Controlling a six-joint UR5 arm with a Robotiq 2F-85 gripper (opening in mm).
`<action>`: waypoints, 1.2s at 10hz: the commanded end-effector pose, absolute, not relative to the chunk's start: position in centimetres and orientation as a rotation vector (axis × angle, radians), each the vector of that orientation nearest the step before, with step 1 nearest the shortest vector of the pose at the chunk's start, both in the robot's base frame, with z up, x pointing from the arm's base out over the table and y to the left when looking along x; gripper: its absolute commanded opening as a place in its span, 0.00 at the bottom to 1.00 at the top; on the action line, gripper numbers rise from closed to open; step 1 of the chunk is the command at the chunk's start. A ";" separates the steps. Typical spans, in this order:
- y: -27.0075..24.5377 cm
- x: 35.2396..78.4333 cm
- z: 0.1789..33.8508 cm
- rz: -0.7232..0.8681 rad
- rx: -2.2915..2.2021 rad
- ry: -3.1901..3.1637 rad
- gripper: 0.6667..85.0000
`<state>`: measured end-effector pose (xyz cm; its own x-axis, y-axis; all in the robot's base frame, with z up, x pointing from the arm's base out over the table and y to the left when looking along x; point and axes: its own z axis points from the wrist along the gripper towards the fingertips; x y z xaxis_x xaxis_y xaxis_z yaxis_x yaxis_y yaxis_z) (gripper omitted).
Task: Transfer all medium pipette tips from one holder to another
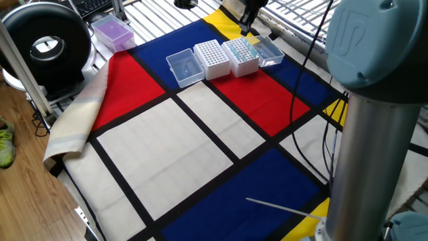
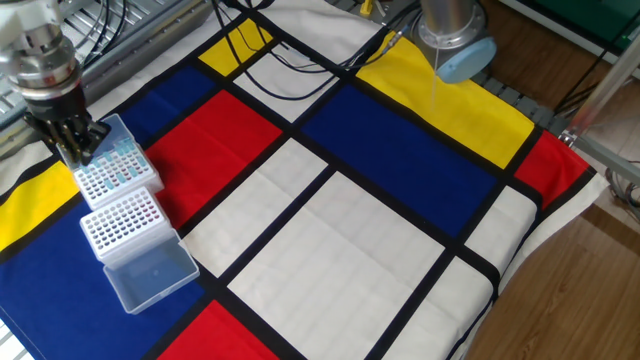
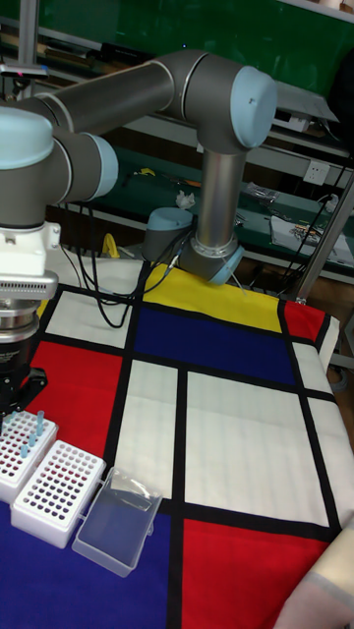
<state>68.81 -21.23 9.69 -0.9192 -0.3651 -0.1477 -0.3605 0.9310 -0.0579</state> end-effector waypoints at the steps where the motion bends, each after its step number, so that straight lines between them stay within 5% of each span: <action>1: -18.0 70.5 10.8 -0.022 -0.372 2.960 0.24; 8: -10.6 73.5 12.1 -0.161 0.213 2.978 0.01; 12: -6.4 73.4 13.7 0.102 0.550 2.908 0.01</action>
